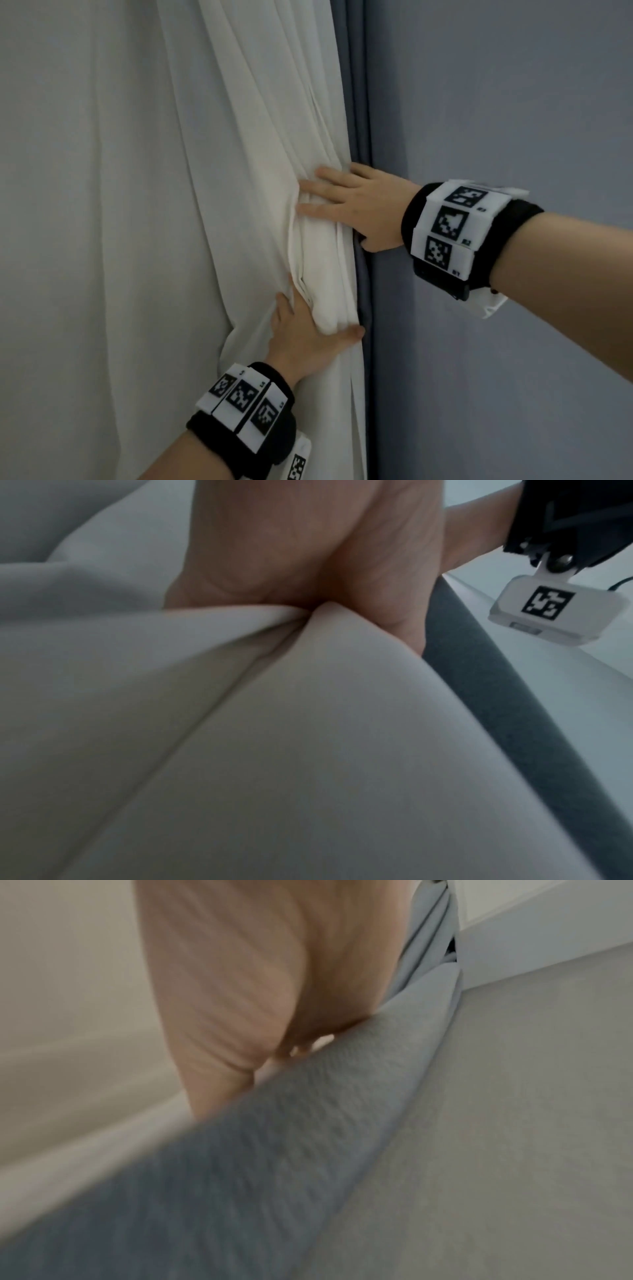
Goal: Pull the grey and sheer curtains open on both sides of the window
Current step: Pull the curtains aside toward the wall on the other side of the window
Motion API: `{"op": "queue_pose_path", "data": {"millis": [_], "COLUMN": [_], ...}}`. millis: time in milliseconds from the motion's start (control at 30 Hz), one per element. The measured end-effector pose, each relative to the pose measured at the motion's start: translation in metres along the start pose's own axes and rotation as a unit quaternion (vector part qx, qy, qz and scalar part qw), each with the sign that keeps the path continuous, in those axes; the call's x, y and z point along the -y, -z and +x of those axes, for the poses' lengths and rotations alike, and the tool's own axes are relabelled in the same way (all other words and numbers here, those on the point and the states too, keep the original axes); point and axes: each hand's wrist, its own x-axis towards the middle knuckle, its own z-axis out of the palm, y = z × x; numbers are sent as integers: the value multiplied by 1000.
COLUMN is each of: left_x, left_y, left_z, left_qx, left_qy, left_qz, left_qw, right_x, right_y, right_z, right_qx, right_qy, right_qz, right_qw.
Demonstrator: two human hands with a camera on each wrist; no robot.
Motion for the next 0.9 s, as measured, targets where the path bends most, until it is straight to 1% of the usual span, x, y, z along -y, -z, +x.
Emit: {"op": "queue_pose_path", "data": {"millis": [100,133,200,233,267,300,333,400,467,533,567,600,633,667,733,833,900], "left_x": [-2,-1,0,0,0,-1,-1,-3,-3,1,5,9,13,17,24,34,40], "left_y": [-1,-2,-4,-5,-7,-9,-11,-14,-17,-19,-20,-20,-20,-20,-17,-9,-2], "left_z": [-7,-9,-9,-8,-6,-4,-1,7,14,17,16,14,10,6,-3,-23,-44], "left_qx": [19,18,12,7,2,-1,0,0,-5,-20,-31,-39,-48,-56,-69,-62,-57], "left_qy": [20,22,19,18,18,18,16,6,-5,-24,-41,-60,-82,-100,-117,-110,-104], "left_qz": [-9,-13,-17,-15,-12,-8,-5,5,13,8,5,2,-2,-8,-11,-7,-30], "left_qw": [1000,1000,1000,1000,1000,1000,1000,1000,1000,999,999,997,996,993,991,992,992], "right_x": [5,5,5,6,7,10,14,27,43,59,66,73,79,85,96,111,123], "right_y": [-3,-4,-9,-12,-15,-18,-21,-28,-36,-47,-52,-57,-62,-66,-72,-75,-74], "right_z": [-12,-16,-24,-29,-33,-36,-36,-32,-24,-17,-13,-11,-10,-9,-13,-27,-40], "right_qx": [-48,-66,-116,-148,-179,-200,-207,-195,-198,-212,-207,-196,-186,-183,-180,-178,-174], "right_qy": [11,-1,-65,-111,-161,-212,-256,-310,-330,-348,-356,-363,-369,-373,-371,-356,-353], "right_qz": [-17,-2,67,115,172,236,308,463,591,680,712,736,752,762,780,802,810], "right_qw": [999,998,989,976,955,927,893,807,708,610,569,537,513,497,471,446,434]}}
